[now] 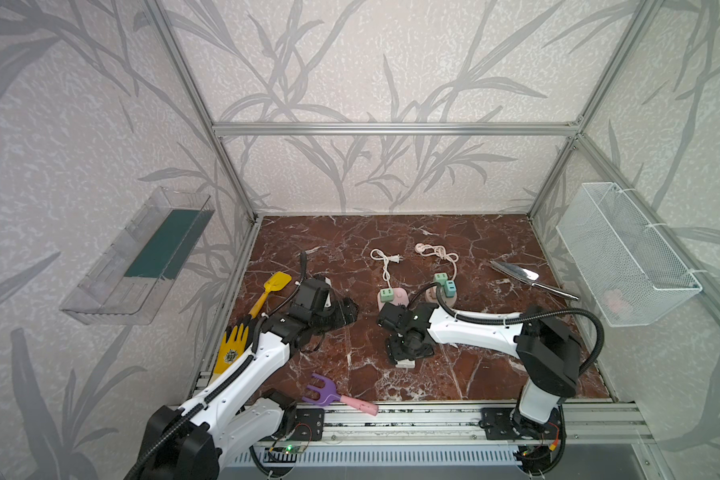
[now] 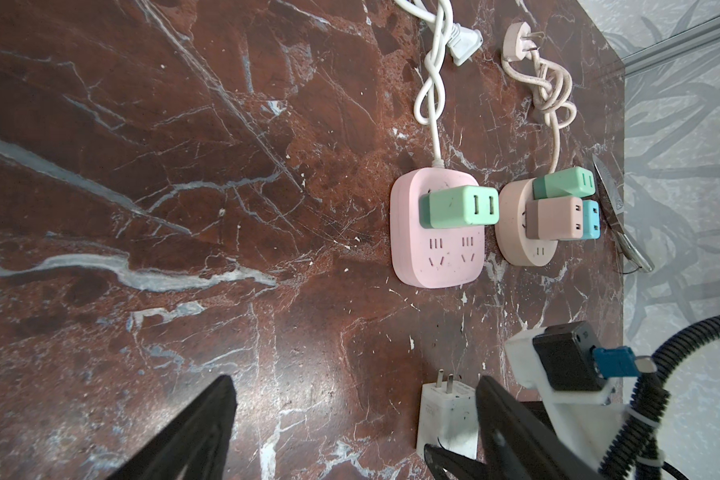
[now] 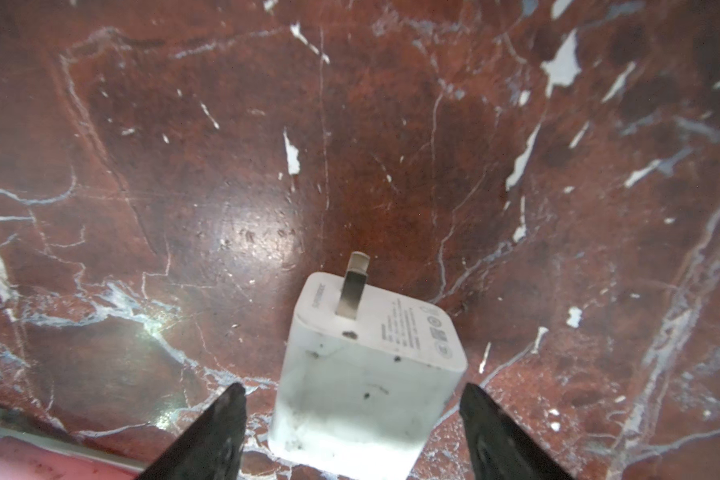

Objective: Insert the plug
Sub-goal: 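Close the right gripper on the white charger and lift it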

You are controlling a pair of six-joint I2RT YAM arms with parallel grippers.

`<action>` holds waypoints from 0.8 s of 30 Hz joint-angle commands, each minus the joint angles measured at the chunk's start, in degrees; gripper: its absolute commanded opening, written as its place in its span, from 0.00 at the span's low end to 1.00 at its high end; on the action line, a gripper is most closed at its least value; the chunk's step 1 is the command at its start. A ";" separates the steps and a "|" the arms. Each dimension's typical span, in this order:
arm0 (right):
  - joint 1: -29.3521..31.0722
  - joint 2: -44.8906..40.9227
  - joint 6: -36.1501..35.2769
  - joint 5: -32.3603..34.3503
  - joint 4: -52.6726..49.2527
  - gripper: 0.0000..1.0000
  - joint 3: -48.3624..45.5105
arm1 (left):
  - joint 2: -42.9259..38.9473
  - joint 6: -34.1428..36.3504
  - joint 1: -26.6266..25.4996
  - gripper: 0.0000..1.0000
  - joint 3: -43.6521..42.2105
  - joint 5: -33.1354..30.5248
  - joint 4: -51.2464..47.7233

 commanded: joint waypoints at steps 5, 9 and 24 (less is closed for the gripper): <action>0.26 0.76 -0.05 0.11 -1.97 0.74 0.64 | 0.85 -0.30 -0.42 0.87 1.33 0.69 0.59; 0.44 1.37 -0.15 -0.14 -1.77 0.73 0.64 | 0.96 -0.30 -0.58 0.87 1.41 0.55 0.66; 0.62 2.55 -0.80 -1.05 -0.78 0.71 -0.23 | 1.12 -0.56 -0.94 0.87 1.10 0.02 0.77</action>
